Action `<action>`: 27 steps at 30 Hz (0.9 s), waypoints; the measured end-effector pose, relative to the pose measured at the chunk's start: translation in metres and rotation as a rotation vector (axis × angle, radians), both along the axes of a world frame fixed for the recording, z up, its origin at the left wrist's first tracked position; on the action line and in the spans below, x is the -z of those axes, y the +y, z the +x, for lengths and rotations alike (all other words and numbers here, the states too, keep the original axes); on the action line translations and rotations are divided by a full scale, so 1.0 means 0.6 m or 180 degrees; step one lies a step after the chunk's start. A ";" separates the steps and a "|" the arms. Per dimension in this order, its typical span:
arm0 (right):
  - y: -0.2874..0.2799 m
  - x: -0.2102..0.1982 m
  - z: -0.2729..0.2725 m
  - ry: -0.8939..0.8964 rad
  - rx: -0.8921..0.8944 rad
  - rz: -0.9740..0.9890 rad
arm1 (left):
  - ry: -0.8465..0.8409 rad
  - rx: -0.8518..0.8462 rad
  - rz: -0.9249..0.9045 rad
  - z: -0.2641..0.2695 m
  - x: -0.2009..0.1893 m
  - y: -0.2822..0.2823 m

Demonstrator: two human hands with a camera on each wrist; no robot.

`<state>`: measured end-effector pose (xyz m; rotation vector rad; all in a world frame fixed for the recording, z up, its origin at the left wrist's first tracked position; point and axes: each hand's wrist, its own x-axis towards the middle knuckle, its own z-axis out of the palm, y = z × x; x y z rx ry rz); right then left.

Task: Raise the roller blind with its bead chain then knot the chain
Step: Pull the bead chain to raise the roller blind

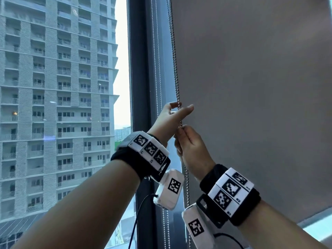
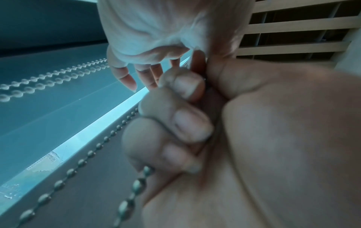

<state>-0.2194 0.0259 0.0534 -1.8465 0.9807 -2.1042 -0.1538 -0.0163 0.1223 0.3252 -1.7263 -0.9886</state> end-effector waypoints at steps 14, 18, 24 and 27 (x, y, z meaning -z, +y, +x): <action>-0.008 0.010 0.003 0.0243 0.0157 -0.0044 | 0.0208 -0.0402 -0.0432 0.018 0.013 -0.004; -0.012 0.016 0.016 0.0442 0.0227 0.0124 | 0.0448 -0.0329 -0.0568 0.034 0.021 -0.001; -0.007 0.023 0.025 0.0123 0.0559 0.0182 | 0.0658 0.0507 -0.0096 0.054 0.030 0.016; 0.000 0.018 0.031 0.0191 0.0521 0.0186 | 0.0682 0.0743 0.0089 0.062 0.033 0.020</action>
